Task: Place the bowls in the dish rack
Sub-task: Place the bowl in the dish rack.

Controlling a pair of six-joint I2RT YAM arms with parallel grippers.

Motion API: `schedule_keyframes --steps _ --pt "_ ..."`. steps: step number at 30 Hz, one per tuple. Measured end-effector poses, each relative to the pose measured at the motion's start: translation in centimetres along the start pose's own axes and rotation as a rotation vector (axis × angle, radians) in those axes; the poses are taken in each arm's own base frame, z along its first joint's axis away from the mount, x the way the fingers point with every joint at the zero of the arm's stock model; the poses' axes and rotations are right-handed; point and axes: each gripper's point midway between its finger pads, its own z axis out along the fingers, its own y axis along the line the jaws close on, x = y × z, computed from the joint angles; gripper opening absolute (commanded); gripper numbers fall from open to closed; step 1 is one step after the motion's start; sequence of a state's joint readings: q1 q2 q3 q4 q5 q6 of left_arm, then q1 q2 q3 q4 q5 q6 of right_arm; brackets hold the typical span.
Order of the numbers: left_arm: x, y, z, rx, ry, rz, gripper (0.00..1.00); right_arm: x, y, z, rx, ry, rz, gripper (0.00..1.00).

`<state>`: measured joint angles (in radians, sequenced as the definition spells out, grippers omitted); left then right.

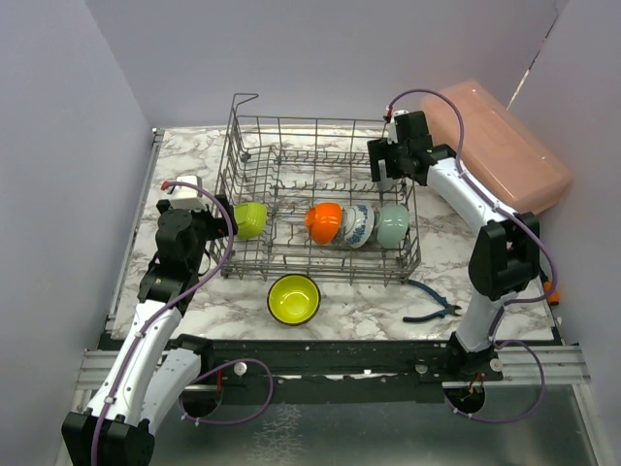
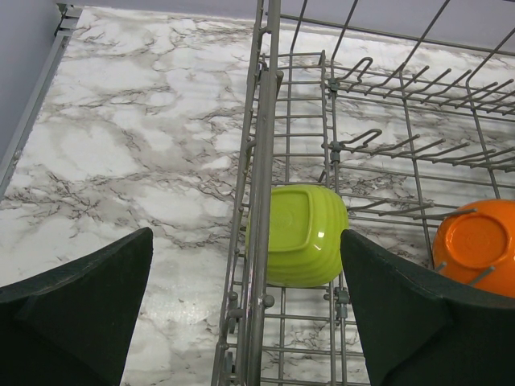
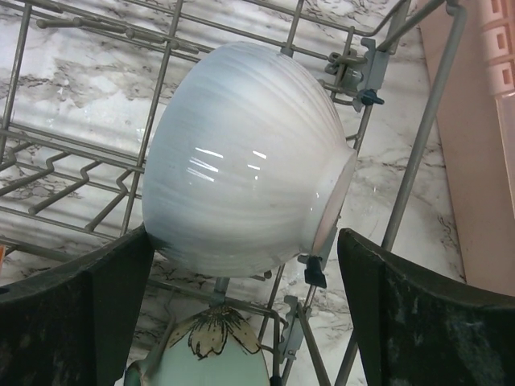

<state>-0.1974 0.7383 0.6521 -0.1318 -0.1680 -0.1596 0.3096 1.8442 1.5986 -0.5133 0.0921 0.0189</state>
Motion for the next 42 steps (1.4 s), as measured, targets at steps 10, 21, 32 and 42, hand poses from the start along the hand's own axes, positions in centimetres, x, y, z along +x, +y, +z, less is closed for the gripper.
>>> schedule_keyframes --steps 10,21,32,42 --pt "0.0 0.0 0.0 0.000 0.000 0.000 0.99 -0.3 0.8 -2.4 0.031 -0.029 -0.028 0.92" --pt "0.0 0.0 0.0 0.000 0.000 0.000 0.99 -1.6 3.6 -4.0 0.000 -0.091 -0.105 0.83" --pt "0.0 0.0 -0.1 0.001 -0.004 0.001 0.99 -1.1 4.5 -2.0 -0.026 -0.061 -0.111 0.66" --pt "0.0 0.0 -0.1 0.003 -0.005 0.000 0.99 -2.3 3.6 0.4 0.091 -0.061 -0.112 0.81"
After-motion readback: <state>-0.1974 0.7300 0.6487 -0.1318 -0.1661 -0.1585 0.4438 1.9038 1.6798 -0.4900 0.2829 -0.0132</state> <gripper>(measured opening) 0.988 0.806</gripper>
